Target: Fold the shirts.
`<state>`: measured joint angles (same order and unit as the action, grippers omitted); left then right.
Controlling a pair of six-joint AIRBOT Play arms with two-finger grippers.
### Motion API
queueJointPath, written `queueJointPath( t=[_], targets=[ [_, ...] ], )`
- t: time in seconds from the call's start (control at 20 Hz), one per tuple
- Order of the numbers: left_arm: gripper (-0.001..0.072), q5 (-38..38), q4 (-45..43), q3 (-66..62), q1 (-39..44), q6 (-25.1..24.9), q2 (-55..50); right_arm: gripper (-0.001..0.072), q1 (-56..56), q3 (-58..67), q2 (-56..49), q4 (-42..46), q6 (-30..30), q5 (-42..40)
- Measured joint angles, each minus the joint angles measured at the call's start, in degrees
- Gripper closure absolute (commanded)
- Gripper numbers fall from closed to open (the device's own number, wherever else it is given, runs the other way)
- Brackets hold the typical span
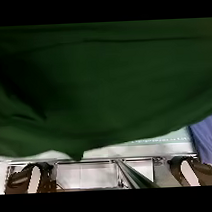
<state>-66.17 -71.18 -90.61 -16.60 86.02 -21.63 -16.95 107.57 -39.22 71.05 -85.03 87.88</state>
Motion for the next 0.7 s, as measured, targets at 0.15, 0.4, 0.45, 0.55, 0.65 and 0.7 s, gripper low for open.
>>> queueJointPath(
  t=[0.15,0.4,0.45,0.55,0.65,0.7],
  targets=[
    [0.069,-1.0,-2.7,4.5,1.7,2.5,-0.6,0.0686,0.0,-6.7,-0.4,-1.3,-0.2,0.0],
    [0.069,0.0,1.6,15.6,2.5,2.3,-10.4,0.0686,0.9,-19.5,-7.4,-6.3,2.1,-3.2],
    [0.069,0.9,2.8,16.9,2.6,1.4,-13.8,0.0686,1.7,-21.0,-10.0,-7.0,3.0,-4.8],
    [0.069,4.0,6.6,18.6,2.6,-0.8,-22.7,0.0686,4.2,-23.0,-17.2,-8.2,4.5,-9.5],
    [0.069,8.0,10.2,19.3,2.7,-2.4,-31.8,0.0686,6.6,-23.6,-25.3,-9.0,5.6,-14.5],
    [0.069,10.3,12.0,19.0,2.7,-2.9,-37.0,0.0686,7.7,-23.1,-30.1,-9.4,5.9,-17.4]
  ],
)
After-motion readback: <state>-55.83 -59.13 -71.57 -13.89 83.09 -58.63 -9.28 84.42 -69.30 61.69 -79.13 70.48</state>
